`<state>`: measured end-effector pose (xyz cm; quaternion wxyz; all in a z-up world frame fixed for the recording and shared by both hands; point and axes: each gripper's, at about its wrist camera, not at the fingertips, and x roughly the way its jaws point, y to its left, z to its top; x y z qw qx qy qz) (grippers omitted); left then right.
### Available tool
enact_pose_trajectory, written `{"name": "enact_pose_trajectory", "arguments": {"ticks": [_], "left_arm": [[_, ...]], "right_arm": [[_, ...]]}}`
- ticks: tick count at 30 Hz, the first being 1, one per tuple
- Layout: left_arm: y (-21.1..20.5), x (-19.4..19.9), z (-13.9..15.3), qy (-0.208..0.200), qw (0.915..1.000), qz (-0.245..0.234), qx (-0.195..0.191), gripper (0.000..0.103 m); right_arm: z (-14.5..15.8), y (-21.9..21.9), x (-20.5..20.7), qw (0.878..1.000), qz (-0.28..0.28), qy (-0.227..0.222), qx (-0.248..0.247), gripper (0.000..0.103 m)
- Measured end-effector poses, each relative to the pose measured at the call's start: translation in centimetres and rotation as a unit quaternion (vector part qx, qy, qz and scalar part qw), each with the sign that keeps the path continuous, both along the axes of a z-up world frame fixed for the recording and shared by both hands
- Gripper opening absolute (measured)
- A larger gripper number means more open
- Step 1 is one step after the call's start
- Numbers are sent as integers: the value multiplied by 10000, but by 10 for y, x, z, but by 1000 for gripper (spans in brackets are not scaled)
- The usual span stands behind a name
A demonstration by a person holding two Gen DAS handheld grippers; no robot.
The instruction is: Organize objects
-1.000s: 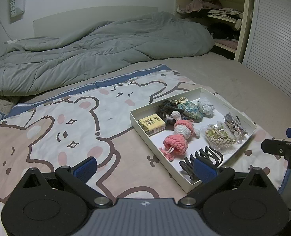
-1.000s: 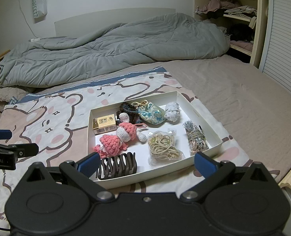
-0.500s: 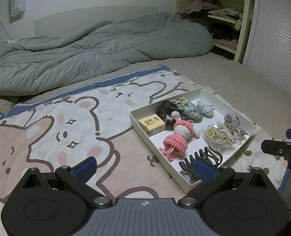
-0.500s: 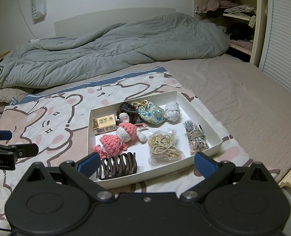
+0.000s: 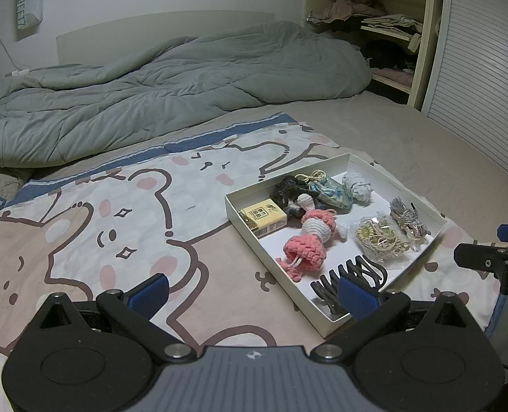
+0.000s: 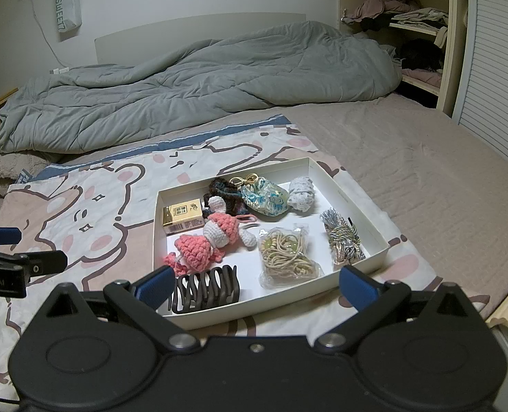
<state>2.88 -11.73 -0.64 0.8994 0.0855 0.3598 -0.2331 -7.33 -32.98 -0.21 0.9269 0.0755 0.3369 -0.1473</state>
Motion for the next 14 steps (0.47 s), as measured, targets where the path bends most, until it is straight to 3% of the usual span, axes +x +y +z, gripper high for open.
{"name": "enact_pose_trajectory", "arguments": {"ticks": [14], "left_arm": [[1, 0, 1, 64, 9999, -30, -79, 103]], "right_arm": [[-1, 1, 0, 10000, -6, 1, 12, 103]]}}
